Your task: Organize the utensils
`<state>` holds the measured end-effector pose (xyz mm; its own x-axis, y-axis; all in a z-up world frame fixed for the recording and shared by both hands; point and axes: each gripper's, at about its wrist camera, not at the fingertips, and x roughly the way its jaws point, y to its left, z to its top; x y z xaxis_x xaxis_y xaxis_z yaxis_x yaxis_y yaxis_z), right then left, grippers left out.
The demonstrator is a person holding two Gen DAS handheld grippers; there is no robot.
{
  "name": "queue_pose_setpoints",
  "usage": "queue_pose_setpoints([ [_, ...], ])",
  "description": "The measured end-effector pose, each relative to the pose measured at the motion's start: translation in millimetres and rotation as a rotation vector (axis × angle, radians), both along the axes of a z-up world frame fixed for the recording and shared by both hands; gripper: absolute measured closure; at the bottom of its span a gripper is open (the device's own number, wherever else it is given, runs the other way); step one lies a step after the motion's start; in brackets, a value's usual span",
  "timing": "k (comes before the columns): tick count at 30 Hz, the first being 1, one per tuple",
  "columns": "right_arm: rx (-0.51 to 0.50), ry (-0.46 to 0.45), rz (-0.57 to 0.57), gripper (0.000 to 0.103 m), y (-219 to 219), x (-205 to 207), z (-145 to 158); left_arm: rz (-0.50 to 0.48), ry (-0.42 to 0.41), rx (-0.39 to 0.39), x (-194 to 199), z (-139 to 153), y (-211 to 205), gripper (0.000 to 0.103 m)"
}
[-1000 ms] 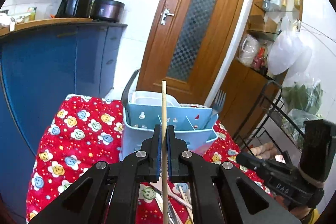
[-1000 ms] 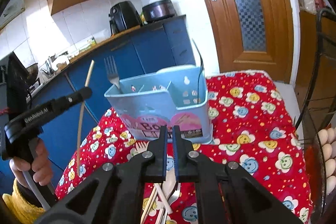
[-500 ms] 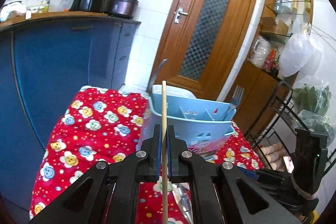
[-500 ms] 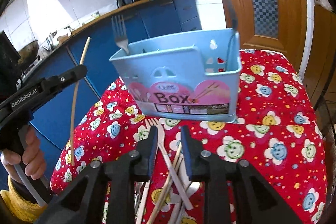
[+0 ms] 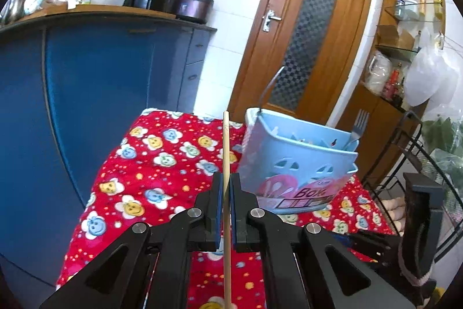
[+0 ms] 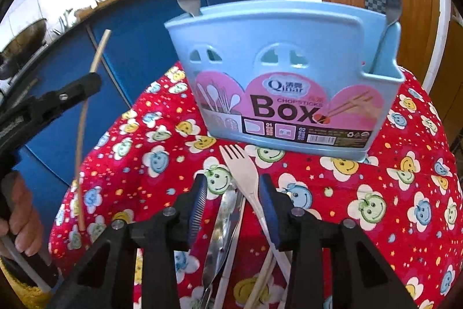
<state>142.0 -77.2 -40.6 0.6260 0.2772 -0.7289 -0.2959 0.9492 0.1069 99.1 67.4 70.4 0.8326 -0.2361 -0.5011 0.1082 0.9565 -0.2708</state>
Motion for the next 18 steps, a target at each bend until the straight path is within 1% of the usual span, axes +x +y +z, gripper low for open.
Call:
queue_pose_setpoints([
  [3, -0.028, 0.020, -0.012, 0.063, 4.5, 8.2, -4.6, 0.005, 0.000, 0.005, -1.2, -4.2, 5.0, 0.099],
  [6, -0.040, 0.049, -0.018, 0.063, 8.5, 16.1, -10.1, 0.003, 0.008, -0.014, -1.4, -8.4, 10.9, 0.099],
  [11, -0.070, 0.060, -0.031, 0.063, 14.3, 26.3, -13.5, 0.011, 0.015, -0.025, -1.4, -13.1, 18.8, 0.099],
  [13, -0.066, 0.068, -0.041, 0.067, 13.7, 29.7, -14.2, 0.012, 0.017, -0.027, -1.1, -14.0, 19.9, 0.099],
  [15, -0.069, 0.065, -0.051, 0.083, 12.9, 30.8, -13.7, 0.011, 0.019, -0.027, -0.9, -15.0, 20.9, 0.099],
  [16, -0.071, 0.062, -0.057, 0.087, 13.2, 32.1, -13.6, 0.010, 0.019, -0.026, -0.9, -15.6, 21.0, 0.099],
  [17, -0.067, 0.063, -0.061, 0.093, 12.2, 32.6, -13.1, 0.009, 0.019, -0.026, -0.9, -16.0, 21.0, 0.099],
  [18, -0.055, 0.061, -0.067, 0.094, 9.9, 31.8, -12.2, 0.008, 0.020, -0.026, -1.0, -16.4, 20.9, 0.099],
])
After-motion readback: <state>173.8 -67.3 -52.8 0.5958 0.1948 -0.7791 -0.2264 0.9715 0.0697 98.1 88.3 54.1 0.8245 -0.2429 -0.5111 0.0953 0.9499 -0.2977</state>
